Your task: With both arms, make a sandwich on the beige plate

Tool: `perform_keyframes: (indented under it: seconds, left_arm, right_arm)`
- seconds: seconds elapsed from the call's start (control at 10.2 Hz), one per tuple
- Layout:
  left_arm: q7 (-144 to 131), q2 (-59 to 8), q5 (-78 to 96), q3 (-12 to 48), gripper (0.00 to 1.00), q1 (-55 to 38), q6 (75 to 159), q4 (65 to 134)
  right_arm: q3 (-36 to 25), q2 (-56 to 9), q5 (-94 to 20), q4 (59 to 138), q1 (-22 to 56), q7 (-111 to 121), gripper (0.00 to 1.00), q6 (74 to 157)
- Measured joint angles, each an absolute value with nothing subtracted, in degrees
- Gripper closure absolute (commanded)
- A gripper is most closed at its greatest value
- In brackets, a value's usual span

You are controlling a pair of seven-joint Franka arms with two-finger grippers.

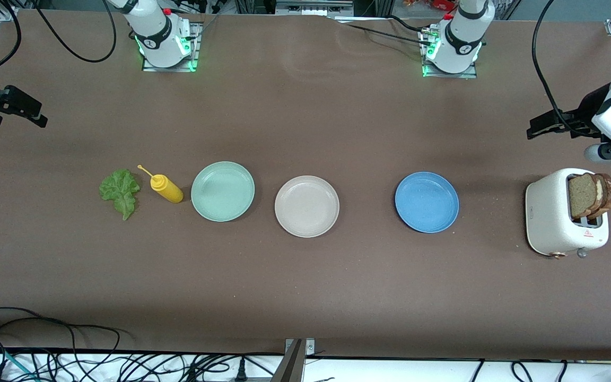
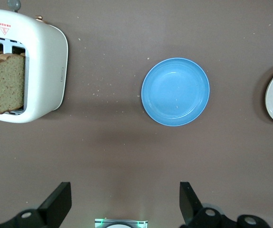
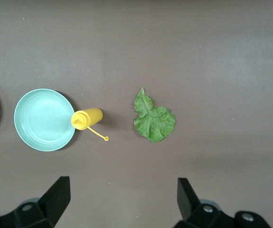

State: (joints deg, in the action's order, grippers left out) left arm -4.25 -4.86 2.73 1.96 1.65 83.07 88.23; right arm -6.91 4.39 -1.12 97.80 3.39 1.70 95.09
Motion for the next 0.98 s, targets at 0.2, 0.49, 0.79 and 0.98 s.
perform_keyframes:
  seconds: [0.2,0.49,0.79,0.98]
  left_arm:
    - [-4.3,-4.9,2.7,2.0,0.0,1.7,83.4,88.2]
    - [-4.3,-4.9,2.7,2.0,0.0,1.7,84.3,88.2]
    - [-4.3,-4.9,2.7,2.0,0.0,1.7,84.4,88.2]
    - [-4.3,-4.9,2.7,2.0,0.0,1.7,84.4,88.2]
  right_arm:
    - [-6.9,4.4,-1.1,97.8,3.4,1.7,0.0,95.1]
    - [-6.9,4.4,-1.1,97.8,3.4,1.8,0.0,95.1]
    - [-6.9,4.4,-1.1,97.8,3.4,1.8,0.0,95.1]
    - [-6.9,4.4,-1.1,97.8,3.4,1.8,0.0,95.0]
